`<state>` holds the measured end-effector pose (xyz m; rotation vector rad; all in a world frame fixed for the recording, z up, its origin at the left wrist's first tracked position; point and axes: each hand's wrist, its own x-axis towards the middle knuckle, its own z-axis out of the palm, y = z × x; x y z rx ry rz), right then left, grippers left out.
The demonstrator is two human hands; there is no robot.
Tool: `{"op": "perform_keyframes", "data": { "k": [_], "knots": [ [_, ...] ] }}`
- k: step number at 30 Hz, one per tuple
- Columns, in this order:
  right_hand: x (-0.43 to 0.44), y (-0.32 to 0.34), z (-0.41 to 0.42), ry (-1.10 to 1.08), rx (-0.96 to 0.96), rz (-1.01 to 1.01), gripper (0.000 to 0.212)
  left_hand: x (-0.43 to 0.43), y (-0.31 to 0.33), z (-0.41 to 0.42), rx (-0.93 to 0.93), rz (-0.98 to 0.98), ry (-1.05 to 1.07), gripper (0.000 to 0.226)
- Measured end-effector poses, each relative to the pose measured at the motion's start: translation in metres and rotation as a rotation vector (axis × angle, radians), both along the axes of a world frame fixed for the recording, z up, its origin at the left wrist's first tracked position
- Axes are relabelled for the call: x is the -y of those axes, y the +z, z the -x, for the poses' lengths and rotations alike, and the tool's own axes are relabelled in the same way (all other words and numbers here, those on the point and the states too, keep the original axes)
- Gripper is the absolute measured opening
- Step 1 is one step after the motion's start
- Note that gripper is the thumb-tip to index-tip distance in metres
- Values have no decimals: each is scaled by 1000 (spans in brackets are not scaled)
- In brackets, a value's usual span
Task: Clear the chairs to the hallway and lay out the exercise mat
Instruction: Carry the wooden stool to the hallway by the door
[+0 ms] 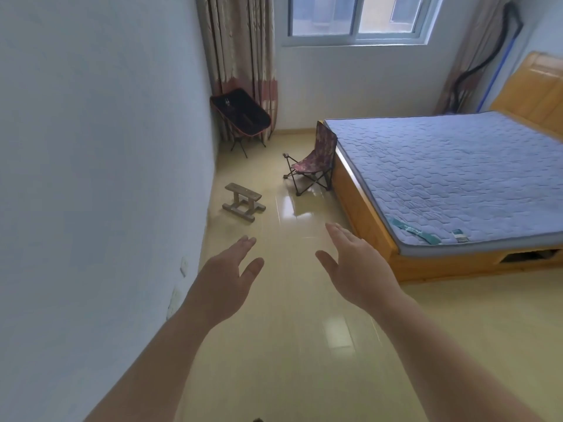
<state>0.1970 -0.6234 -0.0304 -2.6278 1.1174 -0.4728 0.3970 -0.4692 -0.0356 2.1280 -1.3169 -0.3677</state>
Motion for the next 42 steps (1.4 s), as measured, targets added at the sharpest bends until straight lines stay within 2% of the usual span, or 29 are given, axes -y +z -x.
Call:
{"op": "perform_keyframes", "data": {
  "k": [6, 13, 18, 26, 28, 32, 34, 42],
  "knots": [
    [95, 12, -91, -67, 14, 22, 60, 113, 10, -106, 22, 0, -52, 53],
    [209, -15, -181, -90, 33, -21, 63, 236, -15, -202, 72, -28, -90, 55],
    [322, -40, -259, -45, 30, -53, 63, 335, -40, -270, 135, -86, -77, 57],
    [476, -32, -400, 93, 14, -116, 62, 460, -35, -378, 226, -202, 27, 58],
    [506, -32, -437, 122, 6, -130, 62, 485, -38, -406, 188, -209, 53, 57],
    [569, -46, -525, 165, 1, -157, 61, 546, -52, -481, -86, -129, 160, 52],
    [585, -48, -545, 169, -4, -135, 61, 562, -56, -501, -137, -98, 206, 49],
    [694, -63, -706, 146, -73, -197, 59, 688, -81, -674, -422, -61, 294, 40]
  ]
}}
